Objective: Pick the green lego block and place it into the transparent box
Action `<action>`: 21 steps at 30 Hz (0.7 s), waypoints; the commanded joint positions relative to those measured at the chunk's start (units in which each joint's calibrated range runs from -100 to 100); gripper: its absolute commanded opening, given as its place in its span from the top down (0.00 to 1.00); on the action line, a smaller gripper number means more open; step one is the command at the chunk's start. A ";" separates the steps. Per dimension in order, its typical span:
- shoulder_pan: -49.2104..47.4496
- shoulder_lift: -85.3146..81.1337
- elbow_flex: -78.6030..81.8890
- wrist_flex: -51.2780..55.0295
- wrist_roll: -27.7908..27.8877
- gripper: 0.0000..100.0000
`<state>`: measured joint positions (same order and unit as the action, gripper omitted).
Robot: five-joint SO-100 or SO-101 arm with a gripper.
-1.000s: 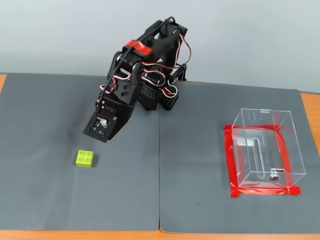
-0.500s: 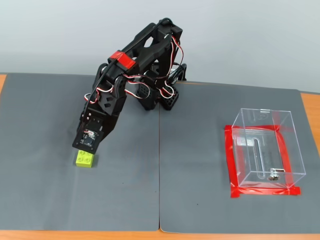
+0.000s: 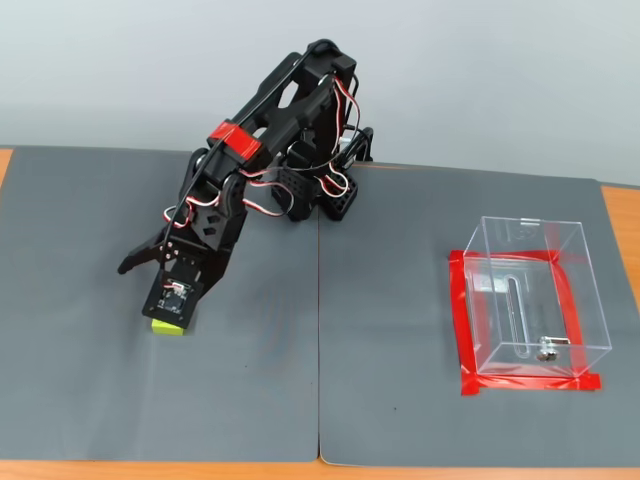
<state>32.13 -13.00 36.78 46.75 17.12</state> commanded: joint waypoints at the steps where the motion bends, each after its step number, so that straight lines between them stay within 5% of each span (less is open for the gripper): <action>1: -1.06 0.83 -1.90 -1.35 0.10 0.57; 21: -3.00 11.85 -2.27 -1.70 0.10 0.57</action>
<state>29.18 -1.53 36.78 45.62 17.12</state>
